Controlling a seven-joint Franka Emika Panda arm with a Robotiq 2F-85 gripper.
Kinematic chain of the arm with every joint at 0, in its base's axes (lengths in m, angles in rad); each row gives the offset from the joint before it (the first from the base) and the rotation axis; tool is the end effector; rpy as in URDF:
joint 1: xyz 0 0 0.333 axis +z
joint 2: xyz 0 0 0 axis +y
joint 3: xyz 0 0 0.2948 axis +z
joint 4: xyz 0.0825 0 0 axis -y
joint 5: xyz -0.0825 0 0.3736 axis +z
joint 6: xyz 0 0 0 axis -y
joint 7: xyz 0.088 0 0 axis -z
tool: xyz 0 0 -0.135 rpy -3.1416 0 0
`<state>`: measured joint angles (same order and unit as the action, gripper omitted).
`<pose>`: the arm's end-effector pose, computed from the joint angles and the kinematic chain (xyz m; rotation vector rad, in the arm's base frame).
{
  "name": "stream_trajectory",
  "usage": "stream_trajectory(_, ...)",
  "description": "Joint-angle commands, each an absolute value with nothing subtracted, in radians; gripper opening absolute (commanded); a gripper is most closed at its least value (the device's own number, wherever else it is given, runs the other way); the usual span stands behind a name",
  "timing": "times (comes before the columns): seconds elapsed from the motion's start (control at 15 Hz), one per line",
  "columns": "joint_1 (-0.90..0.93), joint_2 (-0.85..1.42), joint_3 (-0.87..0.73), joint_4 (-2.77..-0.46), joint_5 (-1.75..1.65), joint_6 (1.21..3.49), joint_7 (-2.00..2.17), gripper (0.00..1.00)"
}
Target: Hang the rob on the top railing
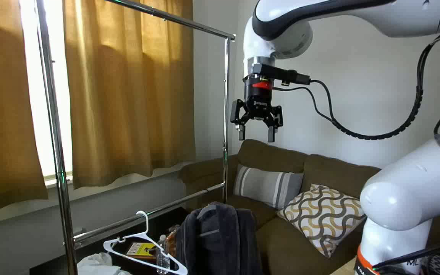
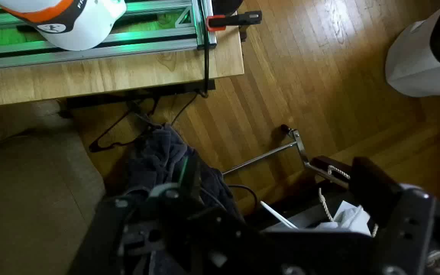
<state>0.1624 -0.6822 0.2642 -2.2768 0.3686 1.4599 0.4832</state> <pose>0.2735 0.1983 0.5345 -2.9953 0.1700 0.3332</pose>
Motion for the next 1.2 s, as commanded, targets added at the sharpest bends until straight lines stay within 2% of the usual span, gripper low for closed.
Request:
stream_trajectory(0.0, 0.138, -0.685, 0.280, -2.273, 0.377, 1.453, 0.472, 1.00)
stream_trajectory(0.67, 0.125, -0.674, 0.275, -2.277, 0.363, 1.457, 0.470, 1.00)
stream_trajectory(1.13, 0.082, -0.498, 0.228, -2.282, 0.027, 1.565, 0.171, 1.00)
